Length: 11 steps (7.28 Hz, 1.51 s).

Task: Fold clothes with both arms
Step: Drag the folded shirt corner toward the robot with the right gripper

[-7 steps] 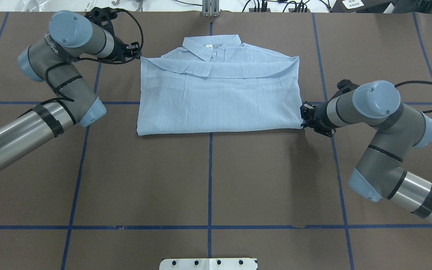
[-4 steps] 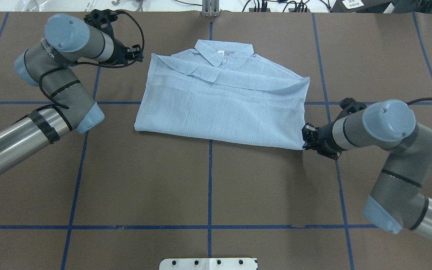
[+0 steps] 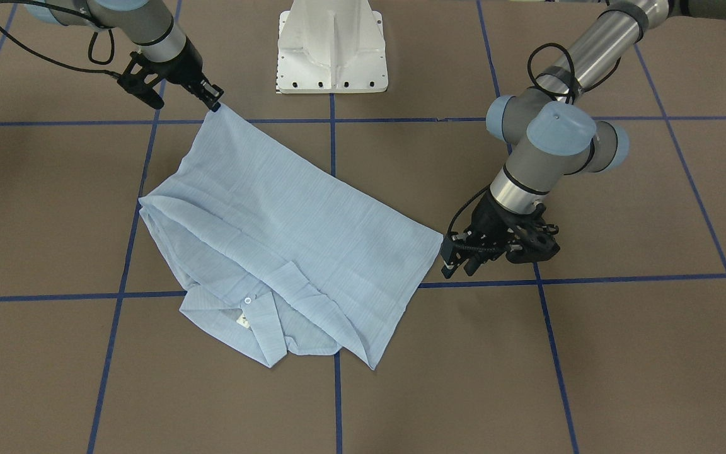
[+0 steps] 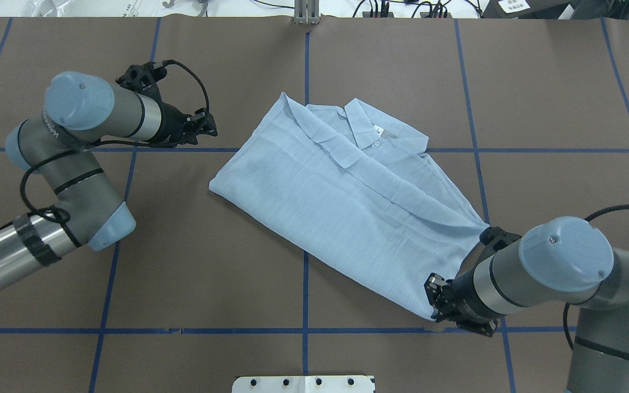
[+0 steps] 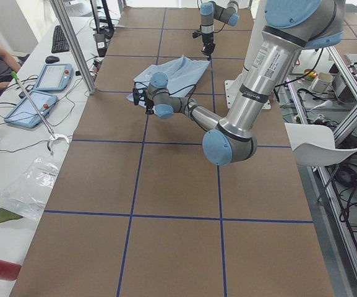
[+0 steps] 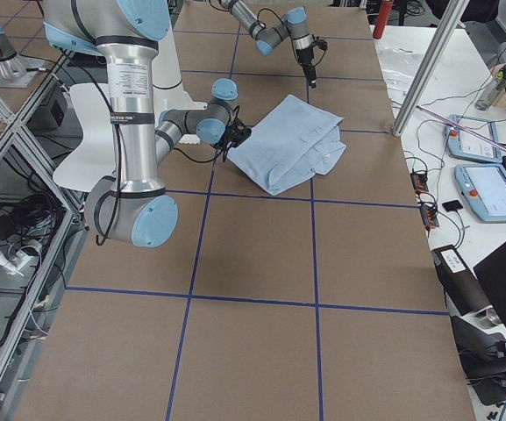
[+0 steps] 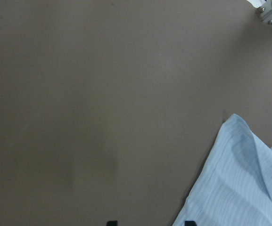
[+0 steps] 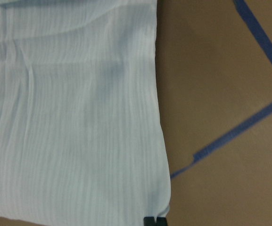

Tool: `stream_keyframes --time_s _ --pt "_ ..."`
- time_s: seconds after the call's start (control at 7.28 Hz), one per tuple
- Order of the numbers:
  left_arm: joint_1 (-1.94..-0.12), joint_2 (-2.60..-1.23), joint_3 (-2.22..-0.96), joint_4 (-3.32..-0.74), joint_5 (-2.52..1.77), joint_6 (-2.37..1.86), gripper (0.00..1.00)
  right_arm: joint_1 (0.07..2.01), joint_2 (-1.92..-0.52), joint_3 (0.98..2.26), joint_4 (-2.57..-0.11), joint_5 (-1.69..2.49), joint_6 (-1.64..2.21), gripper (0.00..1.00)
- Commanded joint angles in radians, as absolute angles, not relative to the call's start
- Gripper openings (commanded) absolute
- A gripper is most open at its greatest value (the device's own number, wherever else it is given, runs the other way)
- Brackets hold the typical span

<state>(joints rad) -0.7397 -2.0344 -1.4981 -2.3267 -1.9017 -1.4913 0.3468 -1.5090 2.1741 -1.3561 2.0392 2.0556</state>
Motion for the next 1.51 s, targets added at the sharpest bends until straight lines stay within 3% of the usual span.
stream_keyframes --time_s 0.0,0.14,0.27,0.41,0.82,1.37 --pt "-0.697 -1.977 -1.595 -2.322 -1.911 -1.609 0.57 0.249 -1.513 2.200 -1.374 2.125 2.165 0.00" --pt "-0.655 -1.977 -1.627 -2.275 -1.911 -1.658 0.58 0.185 -1.509 2.212 -1.373 2.117 2.240 0.00" --pt "-0.605 -1.979 -1.667 -2.222 -1.908 -1.737 0.58 0.172 -1.511 2.224 -1.373 2.118 2.250 0.92" --pt "-0.562 -1.979 -1.684 -2.194 -1.902 -1.809 0.61 0.196 -1.509 2.238 -1.373 2.121 2.250 1.00" --pt "-0.500 -1.991 -1.667 -2.174 -1.878 -1.853 0.62 0.427 -1.479 2.218 -1.374 2.125 2.243 1.00" --pt "-0.499 -2.006 -1.640 -2.146 -1.876 -1.842 0.59 0.437 -1.462 2.166 -1.374 2.117 2.237 1.00"
